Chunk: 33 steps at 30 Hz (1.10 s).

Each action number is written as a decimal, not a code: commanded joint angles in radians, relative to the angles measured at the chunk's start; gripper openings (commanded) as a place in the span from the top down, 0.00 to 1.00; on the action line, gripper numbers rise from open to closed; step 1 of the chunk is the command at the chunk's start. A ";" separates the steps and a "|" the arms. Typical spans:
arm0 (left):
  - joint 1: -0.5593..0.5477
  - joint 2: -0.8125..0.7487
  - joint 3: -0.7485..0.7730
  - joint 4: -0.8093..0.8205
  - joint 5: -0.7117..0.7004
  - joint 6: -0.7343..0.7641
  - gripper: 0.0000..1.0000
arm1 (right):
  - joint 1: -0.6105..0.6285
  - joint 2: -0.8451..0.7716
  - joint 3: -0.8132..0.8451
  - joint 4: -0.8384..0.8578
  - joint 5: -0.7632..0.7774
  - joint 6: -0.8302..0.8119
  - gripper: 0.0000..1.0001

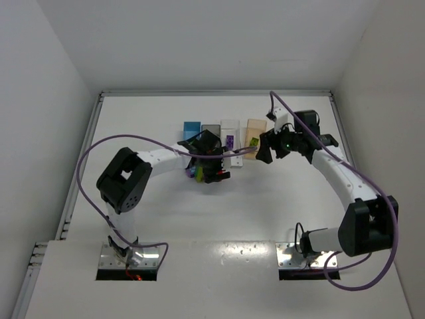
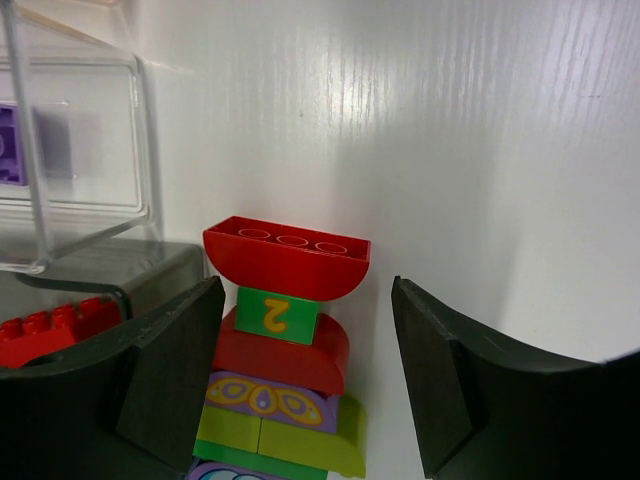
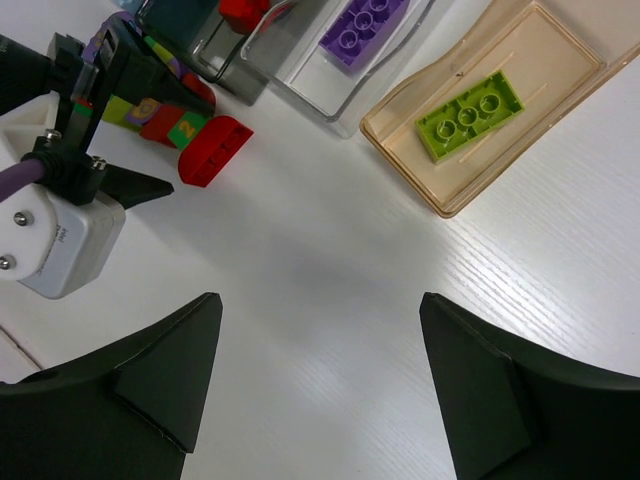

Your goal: Sort the legos into containers by color

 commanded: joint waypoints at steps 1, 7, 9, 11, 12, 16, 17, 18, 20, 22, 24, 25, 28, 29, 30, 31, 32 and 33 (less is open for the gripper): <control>-0.010 0.023 0.012 0.016 0.039 0.031 0.26 | -0.020 -0.006 -0.003 0.007 -0.028 0.004 0.19; -0.010 0.043 0.002 0.016 0.019 0.060 0.26 | -0.043 0.003 0.007 -0.013 -0.060 -0.006 0.19; -0.010 0.043 -0.007 0.016 0.009 0.069 0.26 | -0.052 0.003 0.007 -0.013 -0.070 -0.016 0.19; -0.010 0.043 -0.007 0.016 0.009 0.078 0.27 | -0.061 0.003 0.007 -0.023 -0.079 -0.016 0.19; -0.010 0.043 -0.017 0.016 0.000 0.079 0.29 | -0.070 0.003 0.007 -0.023 -0.079 -0.016 0.19; -0.019 0.043 -0.037 0.007 -0.033 0.088 0.32 | -0.080 0.012 0.017 -0.032 -0.088 -0.026 0.19; -0.028 0.043 -0.038 0.007 -0.043 0.088 0.32 | -0.080 0.012 0.017 -0.033 -0.088 -0.026 0.19; -0.028 0.032 -0.048 0.007 -0.053 0.088 0.32 | -0.080 0.012 0.017 -0.033 -0.088 -0.026 0.19; -0.028 0.023 -0.059 0.035 -0.064 0.088 0.32 | -0.089 0.012 0.017 -0.033 -0.099 -0.026 0.19; -0.028 0.023 -0.059 0.058 -0.096 0.088 0.31 | -0.089 0.012 0.017 -0.033 -0.110 -0.026 0.19; -0.028 0.023 -0.059 0.058 -0.109 0.088 0.29 | -0.098 0.012 0.017 -0.033 -0.120 -0.026 0.19; -0.037 0.023 -0.059 0.058 -0.119 0.088 0.33 | -0.098 0.012 0.017 -0.033 -0.120 -0.026 0.19; -0.038 0.032 -0.059 0.049 -0.110 0.098 0.40 | -0.098 0.012 0.017 -0.033 -0.120 -0.026 0.19; -0.038 0.032 -0.059 0.048 -0.110 0.098 0.43 | -0.107 0.012 0.017 -0.033 -0.120 -0.026 0.19; -0.047 0.032 -0.059 0.048 -0.110 0.098 0.46 | -0.107 0.012 0.017 -0.042 -0.130 -0.026 0.19; -0.047 0.032 -0.059 0.039 -0.101 0.098 0.54 | -0.107 0.012 0.017 -0.042 -0.130 -0.035 0.19; -0.047 0.020 -0.073 0.039 -0.101 0.098 0.57 | -0.107 0.012 0.017 -0.042 -0.130 -0.035 0.19; -0.057 0.011 -0.091 0.039 -0.092 0.086 0.59 | -0.107 0.012 0.017 -0.042 -0.130 -0.035 0.19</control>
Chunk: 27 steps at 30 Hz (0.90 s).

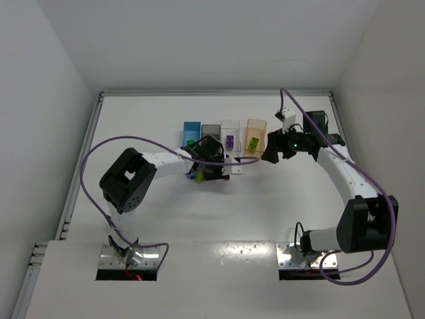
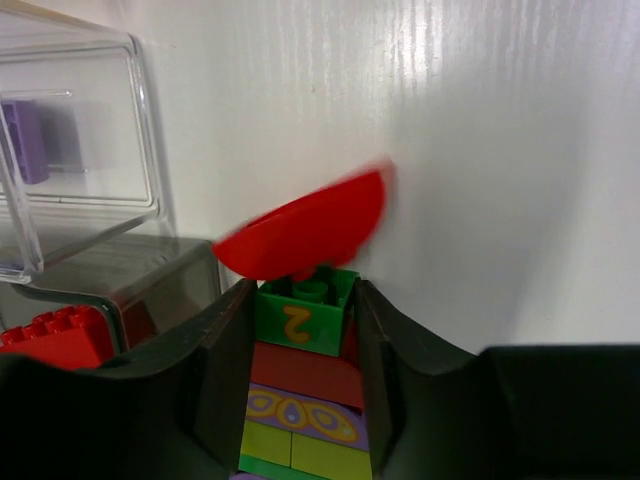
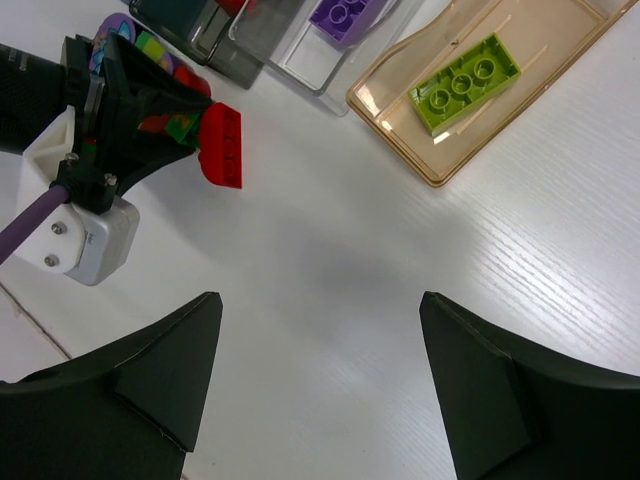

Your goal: Sort the legos into containers by color

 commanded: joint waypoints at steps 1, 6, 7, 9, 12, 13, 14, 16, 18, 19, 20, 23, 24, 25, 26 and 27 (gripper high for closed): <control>-0.037 -0.027 -0.044 -0.036 0.040 -0.022 0.63 | -0.005 -0.001 0.017 -0.002 -0.033 -0.016 0.19; -0.068 -0.123 -0.102 -0.036 0.091 -0.182 0.72 | -0.014 -0.001 0.017 -0.011 -0.058 -0.004 0.20; -0.068 -0.141 -0.102 -0.036 0.120 -0.212 0.74 | -0.014 -0.011 0.017 -0.011 -0.058 0.006 0.20; -0.077 -0.178 -0.120 -0.036 0.146 -0.274 0.74 | -0.014 -0.011 0.017 -0.011 -0.082 0.029 0.21; -0.077 -0.252 -0.131 -0.036 0.202 -0.401 0.76 | -0.014 -0.024 -0.006 -0.011 -0.149 0.052 0.21; -0.086 -0.267 -0.131 -0.036 0.202 -0.461 0.76 | -0.014 -0.024 -0.016 -0.011 -0.171 0.061 0.21; -0.086 -0.295 -0.145 -0.036 0.217 -0.489 0.77 | -0.014 -0.024 -0.025 -0.011 -0.212 0.070 0.21; -0.086 -0.323 -0.174 -0.025 0.217 -0.544 0.77 | -0.001 -0.004 -0.036 0.012 -0.246 0.098 0.21; -0.086 -0.373 -0.203 -0.016 0.191 -0.564 0.78 | 0.009 0.010 -0.036 0.033 -0.261 0.122 0.21; -0.073 -0.390 -0.235 -0.002 0.191 -0.573 0.78 | 0.019 0.033 -0.036 0.044 -0.262 0.131 0.21; -0.064 -0.404 -0.247 -0.002 0.180 -0.585 0.78 | 0.037 0.047 -0.024 0.044 -0.249 0.132 0.23; -0.022 -0.457 -0.286 -0.002 0.169 -0.613 0.78 | 0.100 0.093 0.001 0.062 -0.187 0.121 0.24; -0.010 -0.471 -0.295 -0.002 0.169 -0.622 0.79 | 0.122 0.093 0.001 0.073 -0.162 0.121 0.24; 0.002 -0.484 -0.304 -0.002 0.169 -0.622 0.79 | 0.143 0.107 0.010 0.087 -0.136 0.121 0.25; 0.030 -0.503 -0.316 -0.002 0.160 -0.622 0.79 | 0.181 0.116 0.010 0.118 -0.084 0.133 0.25; 0.045 -0.504 -0.317 -0.002 0.160 -0.635 0.79 | 0.200 0.140 0.010 0.129 -0.059 0.133 0.25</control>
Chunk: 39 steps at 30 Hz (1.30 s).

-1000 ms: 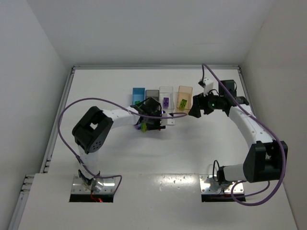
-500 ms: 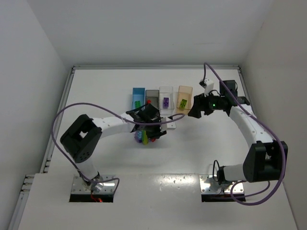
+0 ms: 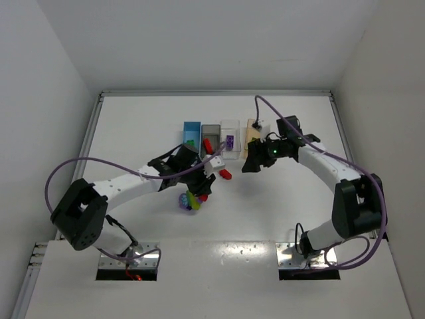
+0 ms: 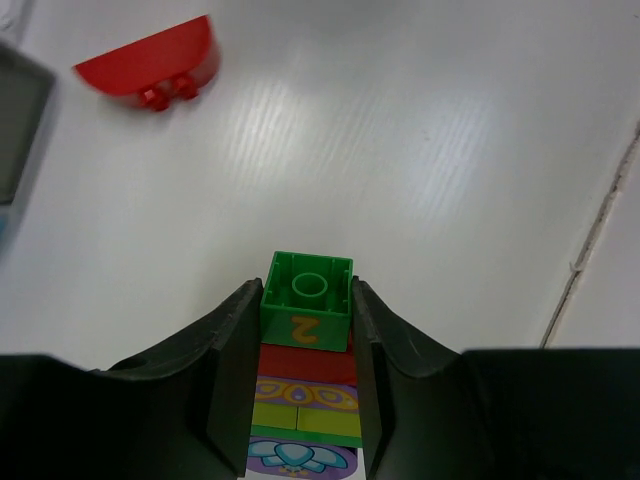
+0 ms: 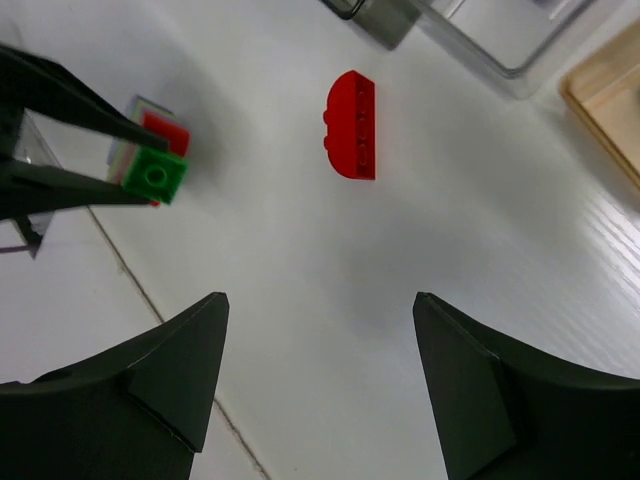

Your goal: Sort the legos into containers by color

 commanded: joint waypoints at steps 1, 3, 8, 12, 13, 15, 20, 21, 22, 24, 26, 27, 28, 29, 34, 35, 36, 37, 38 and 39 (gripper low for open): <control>0.064 -0.069 -0.006 0.028 0.000 -0.055 0.79 | 0.078 0.040 0.055 0.089 0.102 0.019 0.25; 0.107 -0.082 -0.006 0.028 0.000 -0.064 0.79 | 0.130 0.092 0.078 0.105 0.163 0.004 0.26; 0.199 -0.100 0.003 0.028 0.010 -0.075 0.79 | 0.245 0.171 0.098 0.145 0.332 -0.005 0.26; 0.236 -0.110 0.003 0.028 0.033 -0.084 0.79 | 0.285 0.235 0.133 0.181 0.452 -0.005 0.26; 0.250 -0.119 0.003 0.028 0.033 -0.084 0.79 | 0.285 0.248 0.133 0.181 0.463 -0.005 0.26; 0.263 -0.128 0.003 0.028 0.033 -0.093 0.79 | 0.297 0.278 0.156 0.192 0.484 -0.017 0.26; 0.301 -0.137 0.003 0.028 0.043 -0.093 0.79 | 0.340 0.343 0.199 0.192 0.519 -0.017 0.28; 0.313 -0.137 0.003 0.028 0.043 -0.093 0.79 | 0.340 0.364 0.224 0.192 0.529 -0.026 0.28; 0.324 -0.137 0.003 0.028 0.043 -0.093 0.79 | 0.349 0.375 0.233 0.181 0.529 -0.027 0.28; 0.335 -0.146 0.003 0.028 0.052 -0.093 0.79 | 0.362 0.384 0.247 0.171 0.518 -0.027 0.28; 0.344 -0.146 -0.006 0.028 0.052 -0.093 0.79 | 0.371 0.410 0.258 0.171 0.509 -0.027 0.28; 0.356 -0.146 -0.006 0.028 0.052 -0.093 0.79 | 0.380 0.410 0.268 0.171 0.509 -0.027 0.29; 0.356 -0.157 -0.006 0.028 0.052 -0.093 0.79 | 0.380 0.419 0.268 0.160 0.498 -0.027 0.30; 0.356 -0.157 -0.017 0.028 0.052 -0.093 0.79 | 0.380 0.432 0.278 0.149 0.498 -0.027 0.30; 0.376 -0.157 -0.026 0.028 0.061 -0.084 0.79 | 0.399 0.461 0.287 0.149 0.507 -0.027 0.35; 0.376 -0.157 -0.026 0.028 0.061 -0.084 0.79 | 0.399 0.461 0.287 0.140 0.516 -0.027 0.35; 0.376 -0.157 -0.026 0.028 0.061 -0.084 0.79 | 0.399 0.473 0.297 0.140 0.526 -0.027 0.35; 0.376 -0.157 -0.026 0.028 0.061 -0.075 0.79 | 0.408 0.487 0.298 0.128 0.526 -0.027 0.40; 0.376 -0.157 -0.026 0.028 0.061 -0.075 0.79 | 0.408 0.487 0.307 0.128 0.535 -0.027 0.42; 0.376 -0.157 -0.026 0.028 0.061 -0.075 0.79 | 0.408 0.498 0.307 0.116 0.546 -0.027 0.44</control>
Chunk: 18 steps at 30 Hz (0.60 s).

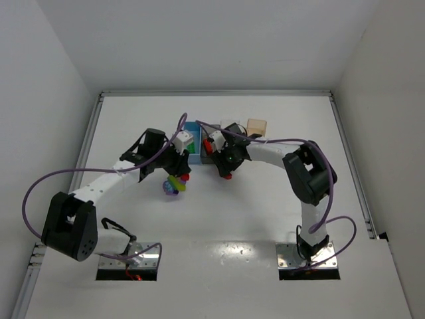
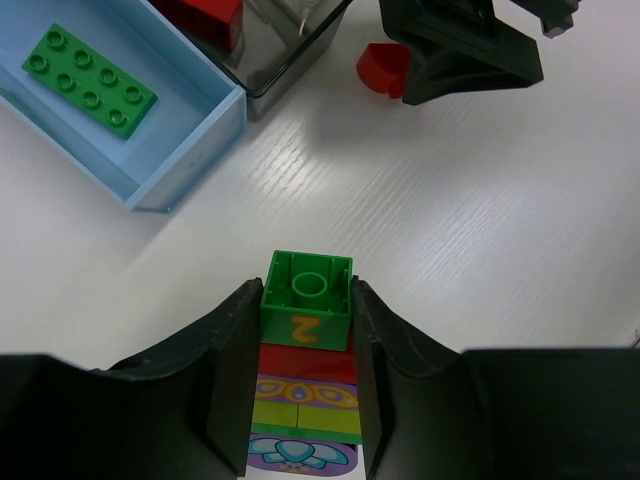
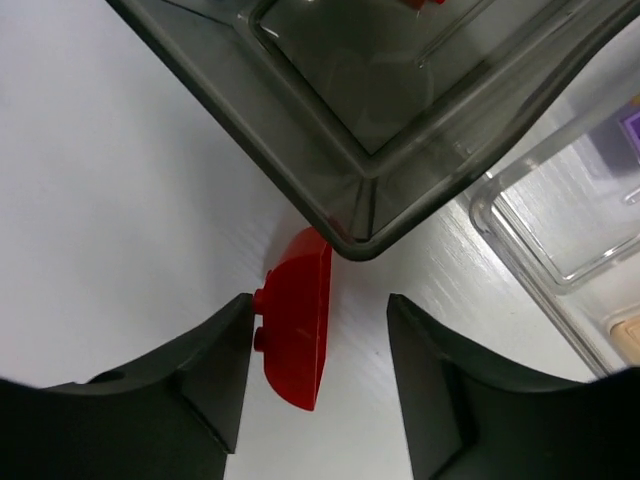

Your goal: Sort the legos into containers by color

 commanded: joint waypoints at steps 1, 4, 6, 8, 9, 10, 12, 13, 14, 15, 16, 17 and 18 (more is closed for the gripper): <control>0.013 -0.032 -0.004 0.027 0.027 0.003 0.79 | 0.009 0.022 0.057 -0.015 0.031 -0.006 0.47; 0.022 -0.043 -0.004 0.027 0.027 0.003 0.79 | 0.019 0.035 0.057 -0.037 0.031 -0.006 0.65; 0.022 -0.055 -0.014 0.027 0.027 0.003 0.79 | 0.019 0.024 0.057 -0.037 0.031 -0.006 0.77; 0.022 -0.064 -0.025 0.027 0.027 -0.006 0.79 | 0.019 0.009 0.048 -0.048 0.020 -0.006 0.90; 0.022 -0.076 -0.025 0.027 0.027 -0.006 0.79 | 0.019 -0.020 0.048 -0.048 -0.004 -0.006 0.95; 0.022 -0.090 -0.025 0.027 0.027 -0.006 0.79 | 0.019 -0.039 0.048 -0.061 -0.015 -0.006 0.98; 0.032 -0.099 -0.037 0.027 0.027 -0.015 0.79 | 0.029 -0.086 0.070 -0.092 -0.055 0.017 1.00; 0.032 -0.113 -0.048 0.027 0.027 -0.026 0.80 | 0.029 -0.111 0.089 -0.092 -0.055 0.017 1.00; 0.032 -0.122 -0.048 0.027 0.027 -0.026 0.80 | 0.040 -0.150 0.105 -0.103 -0.066 0.029 1.00; 0.041 -0.122 -0.048 0.027 0.037 -0.038 0.80 | 0.040 -0.165 0.138 -0.103 -0.078 0.041 1.00; 0.041 -0.122 -0.048 0.027 0.037 -0.053 0.80 | 0.040 -0.165 0.158 -0.103 -0.078 0.041 1.00; 0.041 -0.122 -0.048 0.027 0.046 -0.062 0.80 | 0.040 -0.175 0.180 -0.103 -0.078 0.052 1.00; 0.051 -0.122 -0.048 0.027 0.047 -0.072 0.80 | 0.040 -0.175 0.201 -0.103 -0.078 0.052 1.00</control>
